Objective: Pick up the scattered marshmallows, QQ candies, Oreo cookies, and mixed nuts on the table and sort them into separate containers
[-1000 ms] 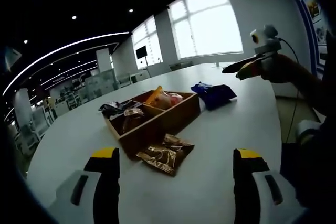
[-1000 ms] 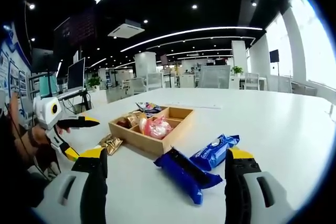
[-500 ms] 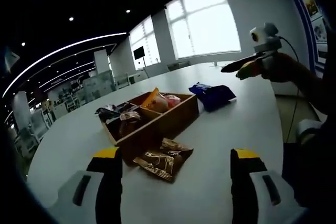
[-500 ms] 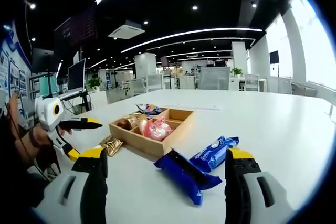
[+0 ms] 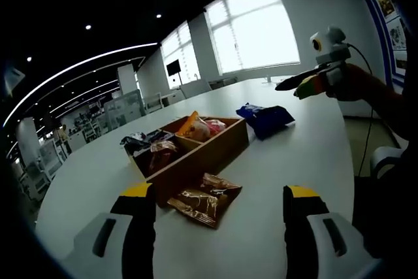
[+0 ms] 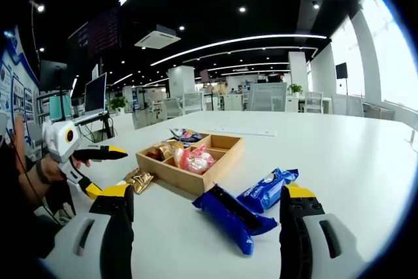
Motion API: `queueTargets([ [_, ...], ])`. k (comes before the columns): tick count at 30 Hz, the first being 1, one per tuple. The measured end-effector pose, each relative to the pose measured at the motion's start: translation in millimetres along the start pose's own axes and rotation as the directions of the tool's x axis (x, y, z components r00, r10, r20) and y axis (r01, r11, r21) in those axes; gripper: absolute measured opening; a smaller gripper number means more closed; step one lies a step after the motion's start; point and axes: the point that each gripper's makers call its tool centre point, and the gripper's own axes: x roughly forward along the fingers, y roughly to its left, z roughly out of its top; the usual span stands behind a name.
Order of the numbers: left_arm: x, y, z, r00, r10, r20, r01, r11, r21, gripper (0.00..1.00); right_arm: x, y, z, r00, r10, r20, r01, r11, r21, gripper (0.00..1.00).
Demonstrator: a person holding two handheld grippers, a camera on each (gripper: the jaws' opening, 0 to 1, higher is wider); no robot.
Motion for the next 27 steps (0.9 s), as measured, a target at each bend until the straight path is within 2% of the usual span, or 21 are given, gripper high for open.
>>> queueTargets([
  [8, 1.1, -2.2, 0.2, 1.000, 0.003, -0.004, -0.003, 1.000, 0.006, 0.84, 0.8, 1.2, -0.4, 1.000, 0.004, 0.000, -0.004, 1.000, 0.001, 0.88],
  [17, 3.9, -5.7, -0.1, 1.000, -0.001, -0.018, 0.002, 1.000, 0.029, 0.81, 2.4, 4.2, 0.6, 1.000, 0.014, 0.001, -0.014, 1.000, 0.002, 0.88],
  [23, 7.1, -5.9, -5.5, 0.998, 0.000, -0.055, 0.003, 0.998, 0.056, 0.76, 0.8, 3.3, 0.1, 1.000, 0.009, 0.000, -0.009, 1.000, 0.003, 0.89],
  [27, 8.1, -6.8, -1.9, 0.999, -0.005, -0.044, 0.007, 0.999, 0.049, 0.75, -0.3, 3.2, 1.4, 1.000, 0.009, 0.005, -0.009, 1.000, 0.005, 0.89],
])
